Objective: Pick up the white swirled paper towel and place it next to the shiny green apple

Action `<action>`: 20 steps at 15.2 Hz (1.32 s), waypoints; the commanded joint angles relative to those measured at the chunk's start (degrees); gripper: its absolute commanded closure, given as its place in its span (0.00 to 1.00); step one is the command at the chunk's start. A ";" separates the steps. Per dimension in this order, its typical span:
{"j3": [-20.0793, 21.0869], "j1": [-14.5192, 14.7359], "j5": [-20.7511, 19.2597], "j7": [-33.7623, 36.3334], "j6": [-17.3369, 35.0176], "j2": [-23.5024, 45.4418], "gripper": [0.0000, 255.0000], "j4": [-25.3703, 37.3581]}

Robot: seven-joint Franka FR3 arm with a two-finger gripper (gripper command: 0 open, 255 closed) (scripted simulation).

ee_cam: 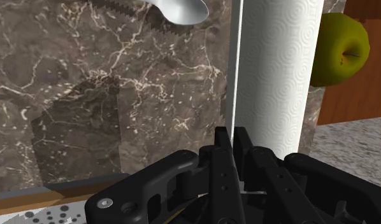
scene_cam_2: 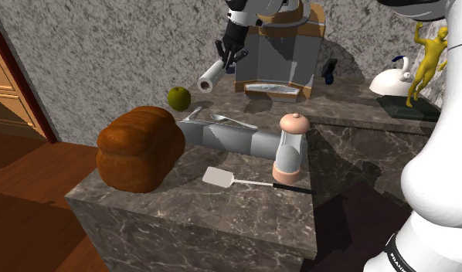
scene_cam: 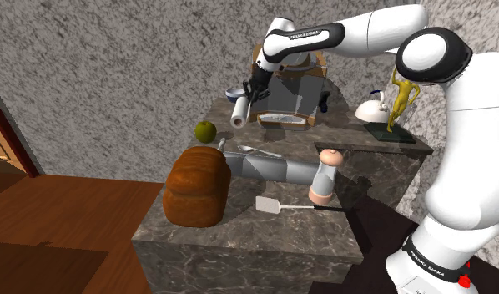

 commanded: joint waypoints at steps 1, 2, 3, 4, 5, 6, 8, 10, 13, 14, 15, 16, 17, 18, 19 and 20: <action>-0.02 -0.13 0.03 -0.16 1.62 0.03 1.00 -1.58; -0.05 -0.15 0.01 -0.21 2.33 0.16 1.00 -2.18; -0.08 -0.18 -0.02 -0.27 3.02 0.30 1.00 -2.75; -0.12 -0.19 -0.05 -0.33 3.72 0.45 1.00 -3.31; -0.16 -0.21 -0.09 -0.38 4.40 0.61 1.00 -3.85; -0.20 -0.21 -0.14 -0.43 5.08 0.78 1.00 -4.38; -0.29 -0.22 -0.24 -0.52 6.43 1.17 1.00 -5.37; -0.38 -0.20 -0.36 -0.60 7.75 1.60 1.00 -6.30; -0.55 -0.16 -0.57 -0.71 9.69 2.33 1.00 -7.57; -0.61 -0.13 -0.64 -0.74 10.33 2.59 1.00 -7.96; -0.67 -0.10 -0.73 -0.77 10.96 2.87 1.00 -8.33; -0.74 -0.07 -0.81 -0.79 11.59 3.15 1.00 -8.69; -0.81 -0.04 -0.90 -0.82 12.21 3.45 1.00 -9.04; -0.88 0.00 -0.99 -0.84 12.83 3.75 1.00 -9.37; -0.96 0.04 -1.08 -0.87 13.45 4.07 1.00 -9.69; -1.04 0.09 -1.18 -0.89 14.05 4.39 1.00 -9.99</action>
